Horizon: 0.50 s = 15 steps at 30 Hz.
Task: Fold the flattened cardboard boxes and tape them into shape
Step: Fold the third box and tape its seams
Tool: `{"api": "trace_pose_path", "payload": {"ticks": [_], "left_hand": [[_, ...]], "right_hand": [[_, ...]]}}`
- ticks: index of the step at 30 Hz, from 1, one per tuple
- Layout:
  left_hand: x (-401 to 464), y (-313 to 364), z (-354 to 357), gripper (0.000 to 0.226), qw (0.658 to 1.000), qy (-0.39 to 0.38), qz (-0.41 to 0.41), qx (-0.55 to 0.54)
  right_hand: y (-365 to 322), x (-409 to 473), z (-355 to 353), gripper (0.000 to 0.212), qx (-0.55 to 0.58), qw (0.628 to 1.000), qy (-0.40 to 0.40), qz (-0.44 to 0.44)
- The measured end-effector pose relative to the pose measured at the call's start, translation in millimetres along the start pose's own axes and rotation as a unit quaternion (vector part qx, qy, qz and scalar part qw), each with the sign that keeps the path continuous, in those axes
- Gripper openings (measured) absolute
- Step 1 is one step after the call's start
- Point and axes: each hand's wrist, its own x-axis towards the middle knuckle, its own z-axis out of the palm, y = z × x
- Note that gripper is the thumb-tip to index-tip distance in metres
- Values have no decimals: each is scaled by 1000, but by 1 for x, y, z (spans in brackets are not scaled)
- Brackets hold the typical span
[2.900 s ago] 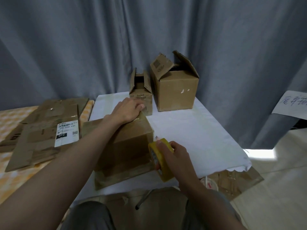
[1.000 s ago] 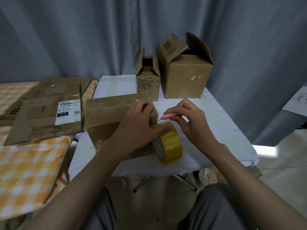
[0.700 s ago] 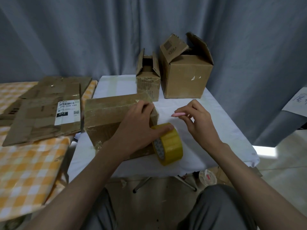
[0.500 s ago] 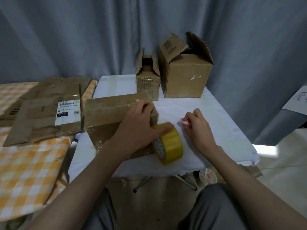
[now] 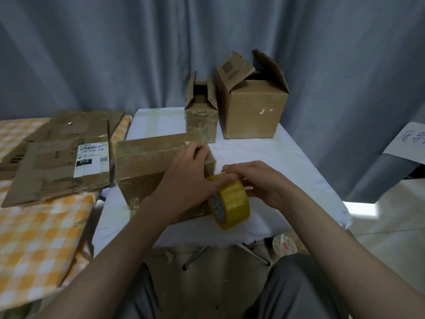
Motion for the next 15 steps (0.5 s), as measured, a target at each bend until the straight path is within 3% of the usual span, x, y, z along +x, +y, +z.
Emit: {"api": "trace_pose_path", "payload": {"ticks": [4,15], "left_hand": [[0,1,2,101,1000,5,0,7],[2,3,0,107,1000,-10,-12,-4]], "right_hand": [[-2,-3,2,30,56,998,2,17],[-11,-2,10,18,55,998,33,18]]}}
